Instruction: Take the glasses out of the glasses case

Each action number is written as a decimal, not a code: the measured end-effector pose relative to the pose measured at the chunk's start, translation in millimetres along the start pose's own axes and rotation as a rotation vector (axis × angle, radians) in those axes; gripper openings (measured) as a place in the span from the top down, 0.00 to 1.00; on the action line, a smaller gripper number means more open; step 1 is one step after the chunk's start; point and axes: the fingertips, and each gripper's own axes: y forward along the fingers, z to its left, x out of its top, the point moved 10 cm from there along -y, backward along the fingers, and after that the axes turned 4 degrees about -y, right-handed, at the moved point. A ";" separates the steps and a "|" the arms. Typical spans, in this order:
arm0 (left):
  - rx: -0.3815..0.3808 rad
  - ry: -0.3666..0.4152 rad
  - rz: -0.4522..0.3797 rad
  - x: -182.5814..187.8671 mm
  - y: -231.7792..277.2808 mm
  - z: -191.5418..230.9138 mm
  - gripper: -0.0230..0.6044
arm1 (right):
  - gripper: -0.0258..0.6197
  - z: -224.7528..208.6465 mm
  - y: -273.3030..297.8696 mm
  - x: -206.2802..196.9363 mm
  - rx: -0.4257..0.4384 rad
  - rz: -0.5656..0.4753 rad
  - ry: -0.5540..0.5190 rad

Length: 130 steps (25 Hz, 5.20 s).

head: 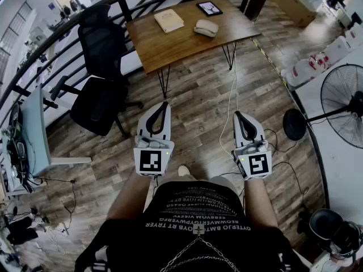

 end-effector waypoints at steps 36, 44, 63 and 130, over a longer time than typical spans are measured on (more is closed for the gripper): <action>-0.019 -0.031 0.068 -4.2 56.8 10.1 0.92 | 0.78 -38.5 55.4 -9.8 0.075 -0.052 0.076; 0.011 -0.035 0.055 -0.3 119.8 23.5 0.92 | 0.74 -82.9 98.2 -22.2 0.095 -0.040 0.096; 0.045 -0.044 0.086 -4.8 212.6 22.9 0.92 | 0.73 -155.7 164.5 -38.6 0.155 -0.026 0.138; 0.059 -0.043 0.113 -16.8 429.4 83.1 0.92 | 0.73 -280.8 363.2 -68.3 0.209 -0.008 0.204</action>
